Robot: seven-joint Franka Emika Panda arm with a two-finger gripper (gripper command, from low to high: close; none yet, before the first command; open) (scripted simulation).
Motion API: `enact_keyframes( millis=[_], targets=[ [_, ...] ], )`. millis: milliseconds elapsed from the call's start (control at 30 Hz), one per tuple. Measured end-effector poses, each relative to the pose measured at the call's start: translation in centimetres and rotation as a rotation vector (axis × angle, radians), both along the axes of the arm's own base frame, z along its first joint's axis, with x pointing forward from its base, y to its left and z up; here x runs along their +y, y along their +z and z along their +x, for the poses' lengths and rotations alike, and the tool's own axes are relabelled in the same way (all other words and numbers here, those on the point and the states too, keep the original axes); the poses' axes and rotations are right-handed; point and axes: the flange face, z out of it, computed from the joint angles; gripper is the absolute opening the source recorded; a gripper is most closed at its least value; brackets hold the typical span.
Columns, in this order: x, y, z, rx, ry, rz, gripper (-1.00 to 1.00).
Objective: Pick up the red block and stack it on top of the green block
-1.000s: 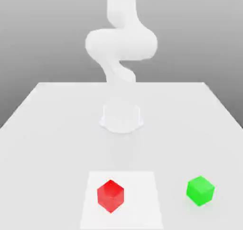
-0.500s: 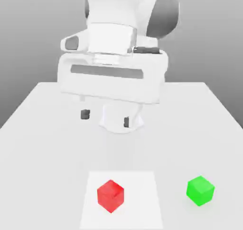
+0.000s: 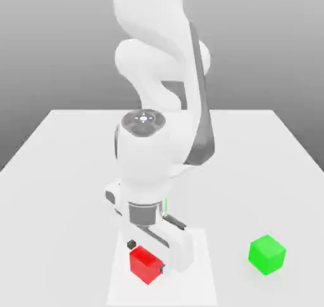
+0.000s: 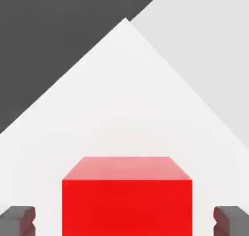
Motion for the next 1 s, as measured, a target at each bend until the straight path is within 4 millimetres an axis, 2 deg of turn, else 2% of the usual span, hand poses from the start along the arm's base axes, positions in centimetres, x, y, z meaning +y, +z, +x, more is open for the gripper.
enact_keyframes(
  millis=[167,333,367,433,533,667,700,767,867,900,1000],
  targets=[
    [0.0,0.0,0.0,-0.001,0.0,0.0,-1.0],
    [0.0,4.9,0.1,-0.001,0.0,0.0,-1.0],
    [0.8,5.7,0.1,-0.001,0.017,0.0,-1.0],
    [4.8,6.7,0.4,-0.001,0.101,0.001,-1.0],
    [12.5,7.9,0.0,-0.001,0.263,0.002,-1.0],
    [22.2,9.3,-2.5,-0.001,0.467,0.001,-1.0],
    [24.0,9.5,-3.2,-0.001,0.505,0.001,-1.0],
    [24.5,8.2,-3.2,-0.002,0.511,0.0,-1.0],
    [24.6,4.8,-3.2,-0.002,0.512,-0.001,-1.0],
    [24.6,3.9,-3.2,-0.002,0.513,0.0,1.0],
    [24.6,3.9,-3.2,-0.002,0.513,0.0,1.0]
  ],
)
